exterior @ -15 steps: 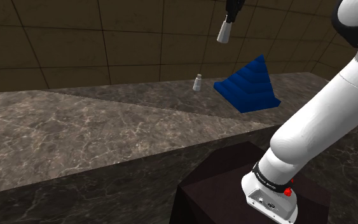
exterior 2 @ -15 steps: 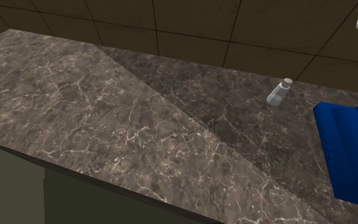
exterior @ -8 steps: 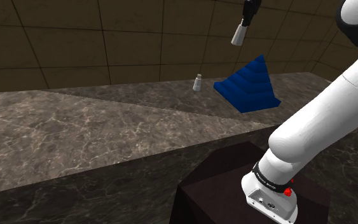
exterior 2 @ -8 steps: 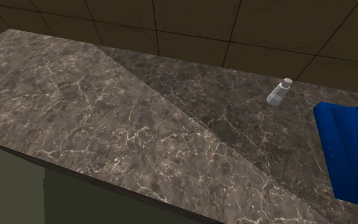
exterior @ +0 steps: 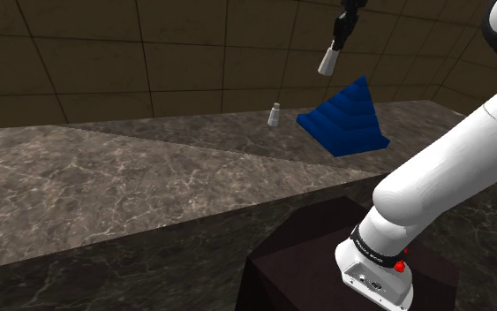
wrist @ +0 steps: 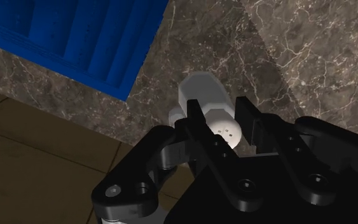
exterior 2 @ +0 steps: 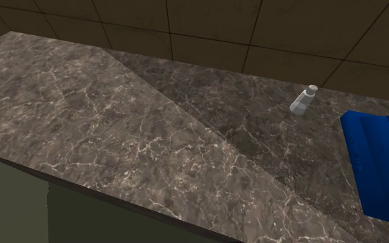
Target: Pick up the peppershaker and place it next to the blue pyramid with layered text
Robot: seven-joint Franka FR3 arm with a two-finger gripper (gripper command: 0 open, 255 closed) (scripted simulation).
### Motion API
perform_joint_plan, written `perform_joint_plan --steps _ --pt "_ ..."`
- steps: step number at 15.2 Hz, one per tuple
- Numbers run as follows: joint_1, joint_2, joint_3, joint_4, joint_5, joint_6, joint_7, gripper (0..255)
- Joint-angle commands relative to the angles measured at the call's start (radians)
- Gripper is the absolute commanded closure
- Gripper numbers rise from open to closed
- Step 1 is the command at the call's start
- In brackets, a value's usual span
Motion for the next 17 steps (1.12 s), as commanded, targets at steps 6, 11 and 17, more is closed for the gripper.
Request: perform_joint_plan --steps 6,11,17 --pt "-0.002 -0.034 0.001 -0.132 -0.008 0.099 0.010 255" --pt "-0.004 -0.051 0.000 -0.216 -0.012 0.167 0.017 255" --pt "-0.006 -0.063 -0.003 -0.309 -0.017 0.247 0.023 255"
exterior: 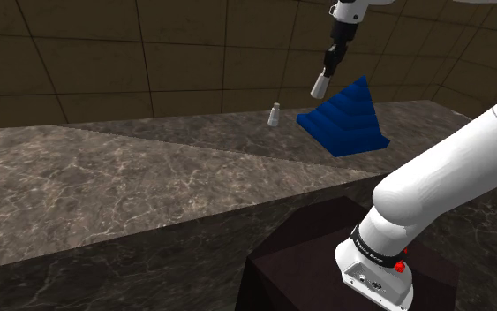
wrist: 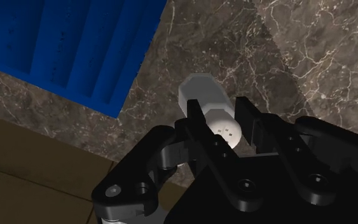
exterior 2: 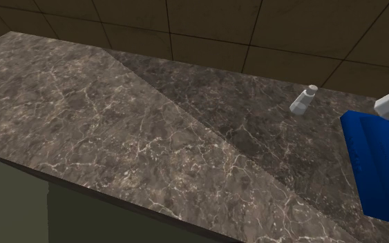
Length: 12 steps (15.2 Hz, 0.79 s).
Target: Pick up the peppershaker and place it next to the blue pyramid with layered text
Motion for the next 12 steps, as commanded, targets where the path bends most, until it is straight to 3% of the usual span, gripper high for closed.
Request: perform_joint_plan --steps 1,12 --pt "0.000 -0.002 -0.001 -0.028 -0.001 0.026 0.002 255" --pt "-0.004 -0.001 -0.008 -0.174 -0.008 0.174 0.010 255"
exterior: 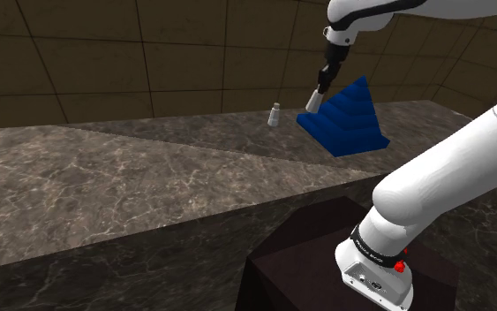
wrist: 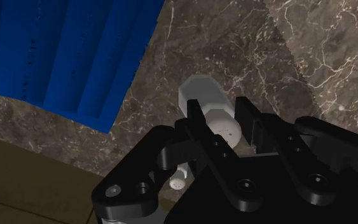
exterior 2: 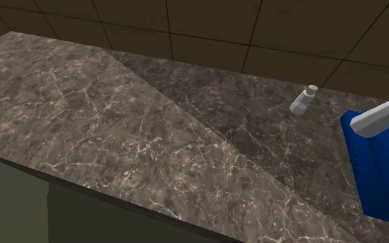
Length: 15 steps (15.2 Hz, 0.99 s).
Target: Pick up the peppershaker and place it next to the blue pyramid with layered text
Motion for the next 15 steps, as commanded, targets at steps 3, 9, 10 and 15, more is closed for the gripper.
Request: perform_joint_plan --steps 3,9,10,15 --pt "-0.002 0.007 -0.004 -0.048 -0.002 0.055 0.002 255" --pt "-0.003 0.023 -0.010 -0.114 -0.003 0.137 0.004 255" --pt "-0.003 0.026 -0.011 -0.125 -0.003 0.151 0.004 255" --pt "-0.004 0.047 -0.016 -0.173 -0.003 0.221 0.005 255"
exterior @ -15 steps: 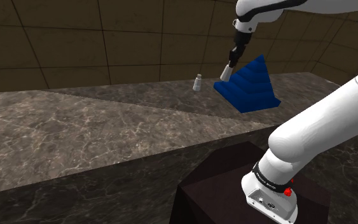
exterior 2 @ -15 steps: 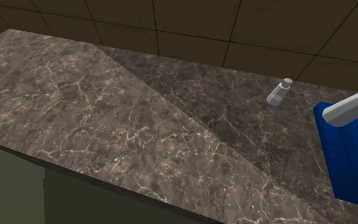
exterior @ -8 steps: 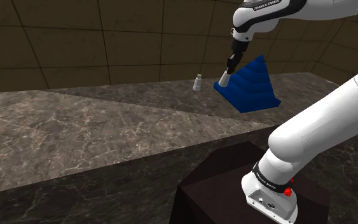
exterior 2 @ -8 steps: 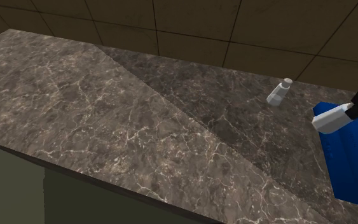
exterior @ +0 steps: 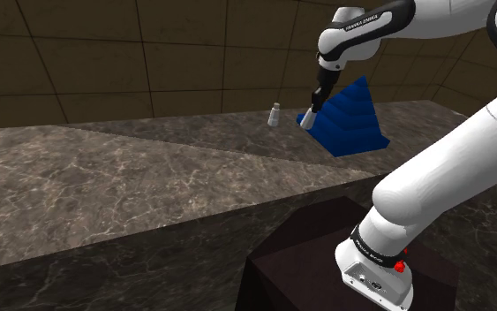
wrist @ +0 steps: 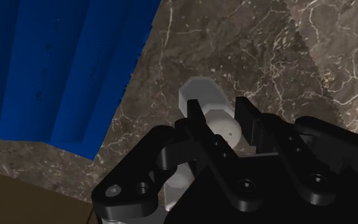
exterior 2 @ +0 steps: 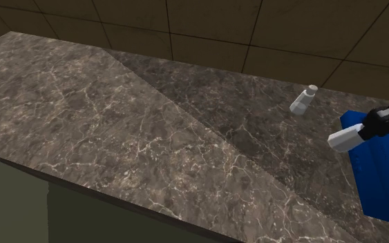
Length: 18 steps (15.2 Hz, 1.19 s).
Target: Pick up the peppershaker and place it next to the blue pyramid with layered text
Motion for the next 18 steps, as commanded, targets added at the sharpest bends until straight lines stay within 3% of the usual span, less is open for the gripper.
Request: perform_joint_plan --steps 1,14,18 --pt "-0.001 0.009 -0.003 -0.019 0.000 0.029 -0.002 255" --pt "-0.001 0.095 -0.017 -0.118 0.010 0.213 -0.007 255" --pt "-0.001 0.095 -0.017 -0.118 0.010 0.213 -0.007 255"
